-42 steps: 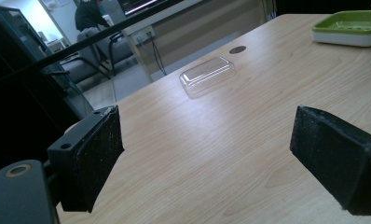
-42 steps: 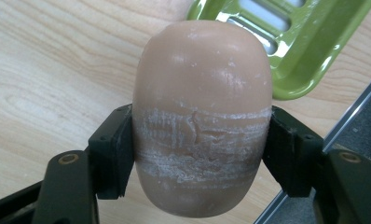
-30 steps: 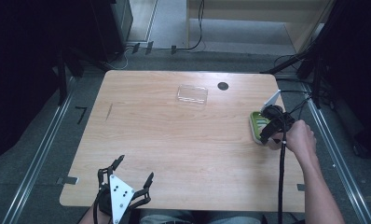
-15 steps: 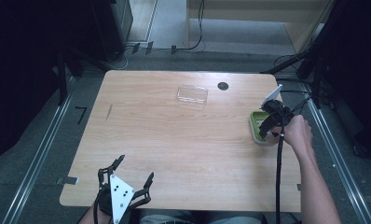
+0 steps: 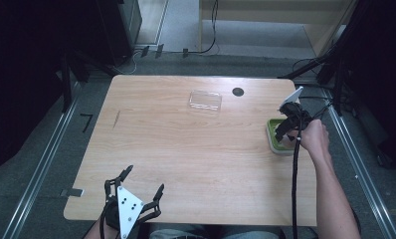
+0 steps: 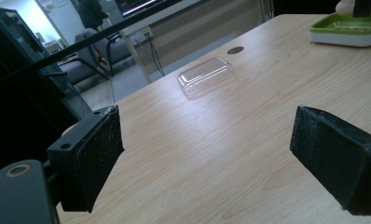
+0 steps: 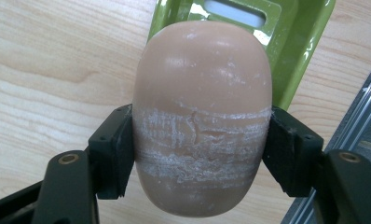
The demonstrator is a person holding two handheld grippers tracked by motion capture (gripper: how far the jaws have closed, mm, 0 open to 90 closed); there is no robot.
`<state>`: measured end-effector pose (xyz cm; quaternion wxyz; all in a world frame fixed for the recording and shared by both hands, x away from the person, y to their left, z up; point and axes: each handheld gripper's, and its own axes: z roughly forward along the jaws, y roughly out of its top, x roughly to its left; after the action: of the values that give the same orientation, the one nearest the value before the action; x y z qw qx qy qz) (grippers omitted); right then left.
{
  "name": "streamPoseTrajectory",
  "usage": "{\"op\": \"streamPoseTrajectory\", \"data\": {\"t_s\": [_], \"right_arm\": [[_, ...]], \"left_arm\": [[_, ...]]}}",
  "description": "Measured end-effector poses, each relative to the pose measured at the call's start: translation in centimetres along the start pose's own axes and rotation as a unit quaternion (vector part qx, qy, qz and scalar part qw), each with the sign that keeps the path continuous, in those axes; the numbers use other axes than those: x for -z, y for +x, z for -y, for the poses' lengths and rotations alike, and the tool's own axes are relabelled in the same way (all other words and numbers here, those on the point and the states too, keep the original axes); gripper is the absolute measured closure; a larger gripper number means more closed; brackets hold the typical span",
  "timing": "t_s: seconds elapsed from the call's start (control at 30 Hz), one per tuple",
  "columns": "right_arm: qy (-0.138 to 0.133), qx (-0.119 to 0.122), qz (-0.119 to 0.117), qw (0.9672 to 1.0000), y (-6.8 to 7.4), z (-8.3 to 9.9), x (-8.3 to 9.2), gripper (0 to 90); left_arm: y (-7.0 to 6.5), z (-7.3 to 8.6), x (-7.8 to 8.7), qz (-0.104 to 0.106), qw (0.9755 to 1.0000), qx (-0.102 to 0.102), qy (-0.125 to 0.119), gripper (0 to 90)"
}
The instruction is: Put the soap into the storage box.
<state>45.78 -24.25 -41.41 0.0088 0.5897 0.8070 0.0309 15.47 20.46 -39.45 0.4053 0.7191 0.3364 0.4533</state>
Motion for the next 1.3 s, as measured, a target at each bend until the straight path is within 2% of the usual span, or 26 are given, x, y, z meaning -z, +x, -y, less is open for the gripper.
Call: {"op": "streamPoseTrajectory", "data": {"t_s": [0.83,1.3], "right_arm": [[-0.008,-0.048,-0.012,0.9987,-1.1,-1.6,-1.6,33.7],[-0.013,-0.056,-0.014,0.9983,-1.3,-1.9,-2.3,33.7]], "left_arm": [[0.0,0.0,0.0,0.000,1.0000,0.000,0.000,9.9],[0.0,0.0,0.0,0.000,1.0000,-0.001,0.001,9.9]]}}
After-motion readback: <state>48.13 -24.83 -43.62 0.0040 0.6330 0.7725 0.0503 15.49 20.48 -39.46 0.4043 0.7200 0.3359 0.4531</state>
